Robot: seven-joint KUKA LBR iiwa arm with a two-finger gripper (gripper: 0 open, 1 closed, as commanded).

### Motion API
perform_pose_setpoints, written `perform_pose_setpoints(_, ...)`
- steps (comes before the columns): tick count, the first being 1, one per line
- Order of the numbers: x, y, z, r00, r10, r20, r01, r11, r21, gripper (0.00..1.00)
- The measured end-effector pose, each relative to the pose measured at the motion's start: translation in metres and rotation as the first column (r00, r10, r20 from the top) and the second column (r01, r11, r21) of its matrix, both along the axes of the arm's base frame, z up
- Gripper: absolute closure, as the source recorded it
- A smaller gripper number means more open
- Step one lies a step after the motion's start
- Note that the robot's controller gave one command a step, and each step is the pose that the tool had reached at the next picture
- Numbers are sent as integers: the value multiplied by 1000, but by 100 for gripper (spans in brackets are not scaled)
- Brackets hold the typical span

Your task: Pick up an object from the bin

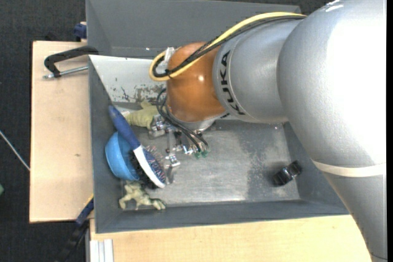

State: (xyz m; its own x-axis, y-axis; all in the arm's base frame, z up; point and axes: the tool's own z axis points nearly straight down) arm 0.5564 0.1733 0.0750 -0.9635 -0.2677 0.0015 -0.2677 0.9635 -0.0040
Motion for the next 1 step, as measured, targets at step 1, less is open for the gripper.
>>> perform_pose_setpoints(1, -8, 23, 121, 997, 72, 15, -72, 997, 10, 0)
